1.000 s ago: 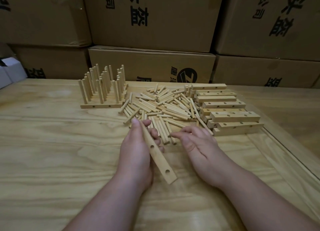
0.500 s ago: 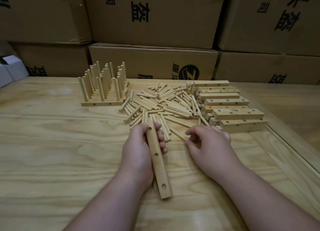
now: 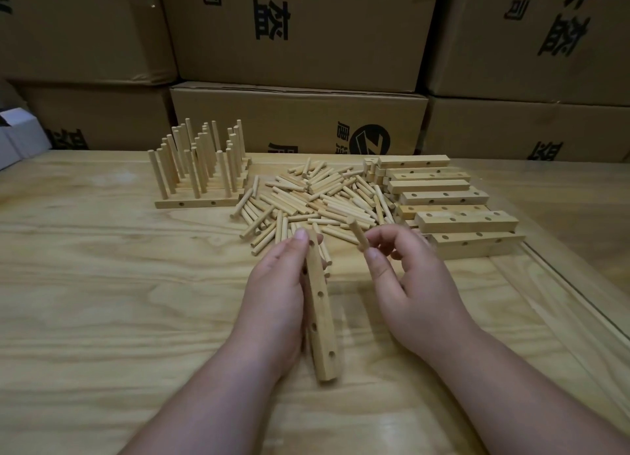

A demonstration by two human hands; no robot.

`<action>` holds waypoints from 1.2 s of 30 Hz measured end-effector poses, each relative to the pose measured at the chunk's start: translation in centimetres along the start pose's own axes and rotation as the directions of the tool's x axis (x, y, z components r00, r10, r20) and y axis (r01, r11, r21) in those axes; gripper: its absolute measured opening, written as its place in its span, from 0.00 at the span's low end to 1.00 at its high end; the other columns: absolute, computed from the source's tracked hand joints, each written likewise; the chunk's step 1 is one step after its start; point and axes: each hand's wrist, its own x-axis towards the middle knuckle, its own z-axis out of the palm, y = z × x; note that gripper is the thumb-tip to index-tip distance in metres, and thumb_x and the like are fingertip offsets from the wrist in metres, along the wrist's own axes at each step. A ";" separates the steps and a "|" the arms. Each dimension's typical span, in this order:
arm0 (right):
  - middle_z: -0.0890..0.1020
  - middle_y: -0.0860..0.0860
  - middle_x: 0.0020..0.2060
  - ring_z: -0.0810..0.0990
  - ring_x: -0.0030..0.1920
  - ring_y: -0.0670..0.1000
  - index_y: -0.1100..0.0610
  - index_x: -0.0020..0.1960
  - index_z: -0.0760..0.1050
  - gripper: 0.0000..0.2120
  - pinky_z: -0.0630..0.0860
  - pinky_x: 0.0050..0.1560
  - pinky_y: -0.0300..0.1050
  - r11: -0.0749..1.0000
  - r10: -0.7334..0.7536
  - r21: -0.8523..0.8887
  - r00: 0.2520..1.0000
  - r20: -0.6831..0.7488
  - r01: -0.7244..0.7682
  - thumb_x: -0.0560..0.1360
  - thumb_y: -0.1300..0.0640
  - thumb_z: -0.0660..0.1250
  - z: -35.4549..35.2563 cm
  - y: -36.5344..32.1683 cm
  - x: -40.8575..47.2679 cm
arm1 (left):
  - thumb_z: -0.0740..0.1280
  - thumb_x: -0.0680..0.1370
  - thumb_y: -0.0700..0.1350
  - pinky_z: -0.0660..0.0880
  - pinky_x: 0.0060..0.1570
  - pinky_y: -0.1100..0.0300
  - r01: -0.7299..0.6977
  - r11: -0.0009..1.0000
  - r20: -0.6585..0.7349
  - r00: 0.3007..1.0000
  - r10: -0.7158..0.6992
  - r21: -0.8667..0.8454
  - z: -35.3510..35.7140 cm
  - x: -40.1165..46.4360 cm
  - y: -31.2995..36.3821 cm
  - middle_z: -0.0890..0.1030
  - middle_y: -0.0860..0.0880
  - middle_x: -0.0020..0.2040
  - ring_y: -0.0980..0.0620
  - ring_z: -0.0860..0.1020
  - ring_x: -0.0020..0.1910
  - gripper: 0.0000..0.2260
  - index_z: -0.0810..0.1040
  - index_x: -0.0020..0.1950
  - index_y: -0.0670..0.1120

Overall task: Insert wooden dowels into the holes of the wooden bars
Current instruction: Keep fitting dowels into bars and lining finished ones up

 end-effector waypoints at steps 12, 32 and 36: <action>0.75 0.39 0.37 0.75 0.46 0.45 0.51 0.46 0.79 0.05 0.70 0.49 0.36 0.997 -0.075 0.001 0.997 0.019 0.075 0.72 0.58 0.68 -0.1 -0.5 0.0 | 0.70 0.77 0.57 0.72 0.38 0.56 -0.021 0.999 0.038 0.999 0.020 0.038 -0.2 0.1 -0.1 0.81 0.56 0.34 0.58 0.77 0.32 0.09 0.85 0.44 0.53; 0.78 0.48 0.36 0.76 0.44 0.49 0.58 0.42 0.81 0.05 0.72 0.46 0.42 0.997 -0.070 0.027 0.996 -0.055 0.072 0.68 0.62 0.67 -0.7 -0.7 0.2 | 0.68 0.80 0.53 0.74 0.27 0.67 0.040 0.996 0.037 0.998 -0.043 0.079 -0.1 -0.4 0.4 0.82 0.53 0.30 0.59 0.79 0.27 0.12 0.86 0.46 0.47; 0.78 0.47 0.38 0.76 0.44 0.48 0.55 0.43 0.80 0.04 0.72 0.47 0.40 0.998 -0.035 0.056 0.999 0.002 0.035 0.70 0.60 0.68 -0.8 -0.4 0.1 | 0.72 0.69 0.57 0.73 0.26 0.67 0.067 0.995 0.047 0.996 -0.070 0.069 -0.1 -0.3 0.3 0.81 0.52 0.30 0.58 0.78 0.26 0.14 0.85 0.43 0.48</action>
